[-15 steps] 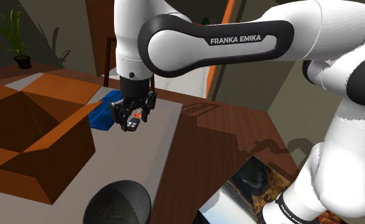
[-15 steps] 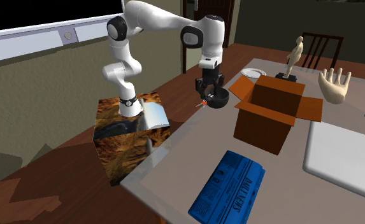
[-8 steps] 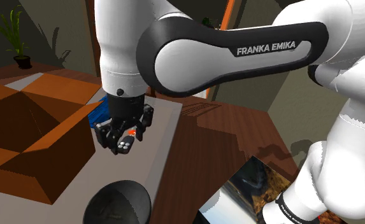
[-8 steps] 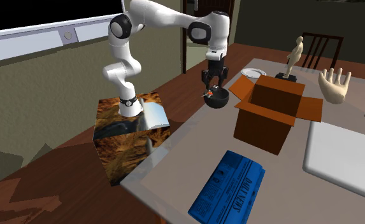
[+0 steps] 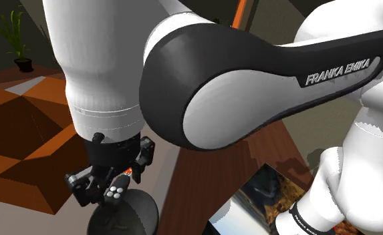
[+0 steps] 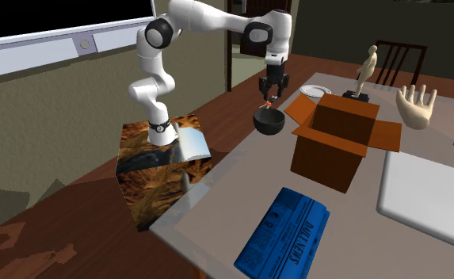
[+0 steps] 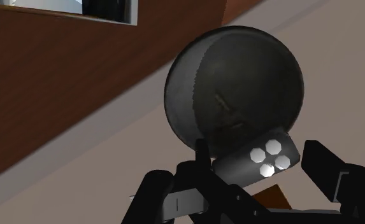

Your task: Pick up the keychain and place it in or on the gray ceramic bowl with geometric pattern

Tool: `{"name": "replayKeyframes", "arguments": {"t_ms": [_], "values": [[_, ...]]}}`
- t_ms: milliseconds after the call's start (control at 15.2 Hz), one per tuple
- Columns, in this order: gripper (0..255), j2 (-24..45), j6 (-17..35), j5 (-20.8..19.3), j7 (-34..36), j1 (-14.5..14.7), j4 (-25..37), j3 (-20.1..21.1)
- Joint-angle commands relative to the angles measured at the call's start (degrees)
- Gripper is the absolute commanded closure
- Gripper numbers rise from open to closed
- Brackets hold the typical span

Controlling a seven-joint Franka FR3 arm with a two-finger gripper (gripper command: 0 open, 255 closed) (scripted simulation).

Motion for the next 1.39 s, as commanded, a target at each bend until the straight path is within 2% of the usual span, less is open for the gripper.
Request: {"name": "replayKeyframes", "arguments": {"t_ms": [0,132,1188,1320], "values": [[255,0.8,-0.5,-0.7,2.7,1.8,1.0,0.8],[255,2.0,-1.1,-1.5,5.3,3.8,2.5,1.5],[255,3.5,10.5,-2.8,6.5,3.4,-8.0,0.9],[255,3.5,10.5,-2.8,6.5,3.4,-8.0,0.9]]}}
